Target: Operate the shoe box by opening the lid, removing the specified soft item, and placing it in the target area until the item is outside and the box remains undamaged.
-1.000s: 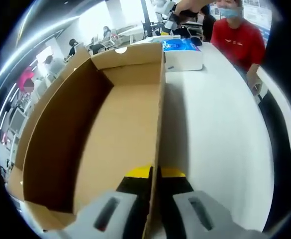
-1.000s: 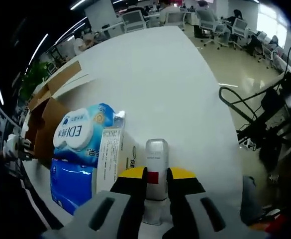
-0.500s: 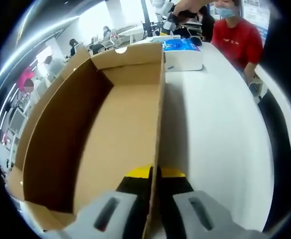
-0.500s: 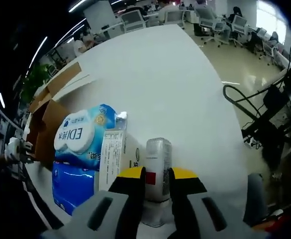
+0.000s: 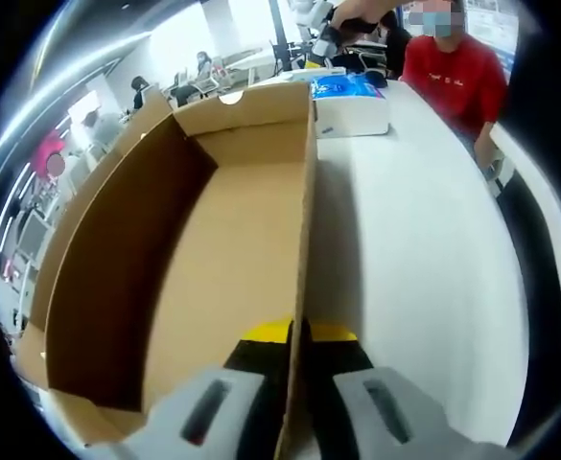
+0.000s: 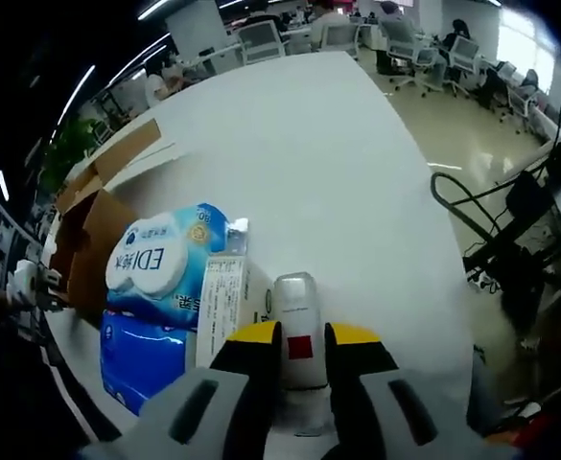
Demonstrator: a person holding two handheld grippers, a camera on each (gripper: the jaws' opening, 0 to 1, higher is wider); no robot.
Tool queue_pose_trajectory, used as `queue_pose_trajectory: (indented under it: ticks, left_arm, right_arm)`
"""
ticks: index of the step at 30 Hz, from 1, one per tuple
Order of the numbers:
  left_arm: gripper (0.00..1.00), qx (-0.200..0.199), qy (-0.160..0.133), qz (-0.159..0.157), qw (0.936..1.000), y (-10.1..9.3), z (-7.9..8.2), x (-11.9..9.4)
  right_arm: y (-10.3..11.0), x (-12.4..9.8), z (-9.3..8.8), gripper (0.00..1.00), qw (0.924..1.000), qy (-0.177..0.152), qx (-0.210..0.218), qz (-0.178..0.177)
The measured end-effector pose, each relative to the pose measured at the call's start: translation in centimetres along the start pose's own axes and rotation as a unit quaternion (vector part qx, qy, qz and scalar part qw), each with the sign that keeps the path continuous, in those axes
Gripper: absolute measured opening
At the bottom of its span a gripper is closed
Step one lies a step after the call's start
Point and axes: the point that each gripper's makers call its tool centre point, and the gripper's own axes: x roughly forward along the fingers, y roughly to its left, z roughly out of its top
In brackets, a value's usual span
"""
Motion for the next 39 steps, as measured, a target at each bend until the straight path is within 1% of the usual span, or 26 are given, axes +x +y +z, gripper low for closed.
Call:
queue_pose_trajectory:
  ticks: [2,3,5,9,10,11,12,14,15,16,17,18,19,20,21,22,23,25,26,28,30,33,34,36,37,39]
  left_arm:
    - [0.03,0.001,0.0,0.0,1.0,0.0,0.0,0.0]
    - [0.03,0.001,0.0,0.0,1.0,0.0,0.0,0.1]
    - [0.03,0.002,0.0,0.001,1.0,0.0,-0.1,0.1]
    - [0.03,0.006,0.0,0.0,1.0,0.1,-0.1,0.2]
    - [0.03,0.008,0.0,-0.001,1.0,0.1,-0.1,0.2]
    - [0.03,0.011,0.001,-0.002,0.9999,0.0,-0.1,0.1]
    - [0.03,0.012,0.001,-0.002,0.9999,0.0,-0.1,0.1]
    - [0.03,0.014,0.001,-0.004,0.9999,0.0,0.0,0.1]
    - [0.03,0.017,0.001,-0.005,0.9998,0.0,0.0,0.0]
    - [0.03,0.019,0.0,-0.005,0.9998,0.0,0.0,0.0]
    - [0.03,0.021,0.0,-0.006,0.9998,0.0,0.0,0.1]
    - [0.03,0.023,0.0,-0.006,0.9997,0.0,0.0,0.1]
    - [0.03,0.025,0.0,-0.006,0.9997,0.0,0.0,0.1]
    - [0.03,0.026,0.0,-0.007,0.9996,0.0,0.0,0.1]
    - [0.03,0.027,0.0,-0.008,0.9996,0.0,-0.1,0.2]
    - [0.03,0.031,0.001,-0.009,0.9995,0.0,0.0,0.2]
    - [0.03,0.036,0.0,-0.01,0.9993,0.0,0.0,0.1]
    - [0.03,0.04,0.0,-0.013,0.9991,0.0,0.0,0.1]
    - [0.03,0.042,0.0,-0.014,0.999,0.0,0.0,0.1]
    - [0.03,0.045,0.001,-0.015,0.9989,0.0,0.0,0.1]
    - [0.03,0.042,0.001,-0.015,0.999,-0.1,0.0,0.1]
    - [0.03,0.047,0.002,-0.014,0.9988,-0.1,0.1,0.0]
    - [0.03,0.047,0.002,-0.014,0.9988,-0.1,0.1,0.0]
    - [0.03,0.048,0.002,-0.013,0.9988,-0.2,0.1,0.0]
    - [0.03,0.048,0.003,-0.012,0.9988,-0.1,0.0,0.0]
    - [0.03,0.049,0.002,-0.013,0.9987,-0.1,0.0,0.1]
  right_arm:
    - [0.0,-0.1,0.1,0.18,1.0,0.003,0.005,-0.001]
    - [-0.1,-0.5,0.2,0.18,1.0,-0.004,-0.002,-0.003]
    - [-0.6,0.1,1.1,0.19,0.9999,-0.01,0.007,-0.007]
    - [-1.0,-0.6,1.9,0.21,0.9995,-0.027,0.008,-0.011]
    - [-1.3,-0.2,2.6,0.21,0.9993,-0.033,0.01,-0.012]
    - [-1.4,-0.6,2.8,0.21,0.9992,-0.038,0.005,-0.011]
    - [-0.6,-0.7,3.5,0.22,0.999,-0.044,0.001,-0.012]
    - [0.3,-1.3,4.8,0.23,0.9981,-0.059,-0.004,-0.013]
    - [0.6,-1.9,5.4,0.24,0.9975,-0.07,-0.008,-0.012]
    - [2.1,-2.7,6.6,0.26,0.9964,-0.083,-0.012,-0.014]
    - [2.5,-3.1,7.1,0.27,0.9959,-0.089,-0.015,-0.011]
    - [2.3,-2.6,7.9,0.28,0.9955,-0.093,-0.018,-0.009]
    - [3.3,-3.1,8.7,0.29,0.9946,-0.101,-0.024,-0.005]
    - [4.7,-3.7,9.3,0.29,0.994,-0.106,-0.029,-0.003]
    - [5.3,-4.0,9.8,0.29,0.9933,-0.11,-0.034,0.002]
    - [5.7,-3.1,10.5,0.29,0.9929,-0.113,-0.035,0.007]
    - [6.6,-3.3,11.1,0.29,0.9925,-0.115,-0.039,0.012]
    - [7.7,-3.6,11.8,0.29,0.9912,-0.118,-0.053,0.024]
    - [8.1,-3.6,12.1,0.29,0.9911,-0.119,-0.054,0.024]
    - [10.5,-4.3,13.0,0.3,0.9896,-0.125,-0.063,0.03]
    - [10.3,-3.4,13.9,0.3,0.9888,-0.127,-0.068,0.038]
    - [11.9,-2.8,14.8,0.3,0.9886,-0.123,-0.073,0.046]
    - [12.0,-2.7,14.9,0.3,0.9886,-0.122,-0.074,0.047]
    - [12.6,-2.2,15.4,0.33,0.9895,-0.113,-0.077,0.045]
    - [13.5,-2.1,15.5,0.35,0.9895,-0.113,-0.078,0.045]
    - [13.6,-1.8,15.9,0.38,0.9901,-0.11,-0.076,0.042]
